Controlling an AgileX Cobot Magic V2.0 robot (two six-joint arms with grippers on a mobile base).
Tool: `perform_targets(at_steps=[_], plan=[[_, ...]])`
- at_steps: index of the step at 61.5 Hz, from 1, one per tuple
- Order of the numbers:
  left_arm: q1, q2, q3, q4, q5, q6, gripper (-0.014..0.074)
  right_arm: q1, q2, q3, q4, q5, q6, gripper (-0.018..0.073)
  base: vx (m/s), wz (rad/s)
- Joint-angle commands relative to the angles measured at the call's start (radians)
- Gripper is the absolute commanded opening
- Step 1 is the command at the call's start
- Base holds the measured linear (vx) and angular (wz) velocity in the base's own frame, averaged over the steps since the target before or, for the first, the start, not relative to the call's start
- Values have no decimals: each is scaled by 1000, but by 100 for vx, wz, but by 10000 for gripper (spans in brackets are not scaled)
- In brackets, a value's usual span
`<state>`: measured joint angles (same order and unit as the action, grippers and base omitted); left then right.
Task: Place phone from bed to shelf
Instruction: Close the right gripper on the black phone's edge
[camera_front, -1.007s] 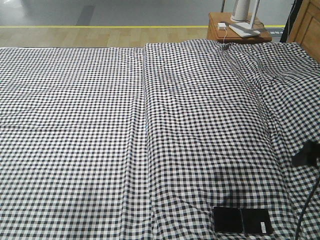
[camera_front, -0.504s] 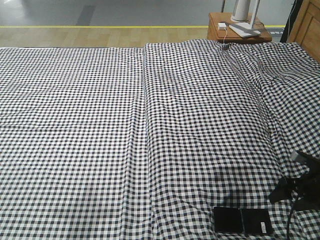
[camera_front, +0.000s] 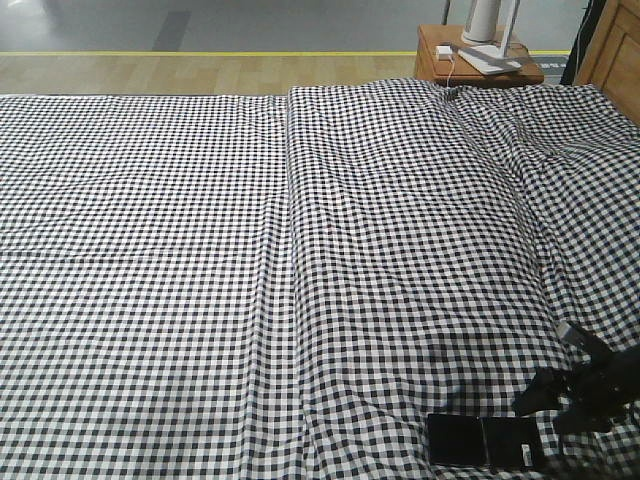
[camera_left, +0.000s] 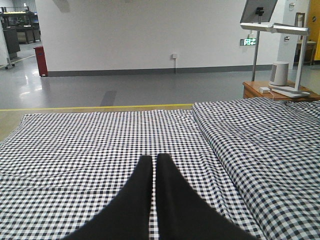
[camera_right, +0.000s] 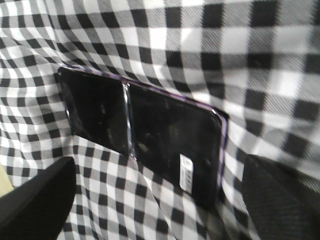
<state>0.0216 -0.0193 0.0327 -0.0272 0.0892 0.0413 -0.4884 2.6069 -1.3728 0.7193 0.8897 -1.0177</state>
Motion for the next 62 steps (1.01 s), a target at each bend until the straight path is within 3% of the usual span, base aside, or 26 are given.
perform_targets(at_steps=[1, 39, 62], plan=[[3, -6, -25, -10, -73, -9, 1, -4, -28, -36, 40, 69, -39, 620, 0, 0], [3, -6, -25, -10, -73, -9, 1, -4, 88, -60, 64, 97, -99, 600, 0, 0], [3, -6, -25, -10, -73, -9, 1, -2, 178, -75, 309, 272, -244, 594, 0, 0]])
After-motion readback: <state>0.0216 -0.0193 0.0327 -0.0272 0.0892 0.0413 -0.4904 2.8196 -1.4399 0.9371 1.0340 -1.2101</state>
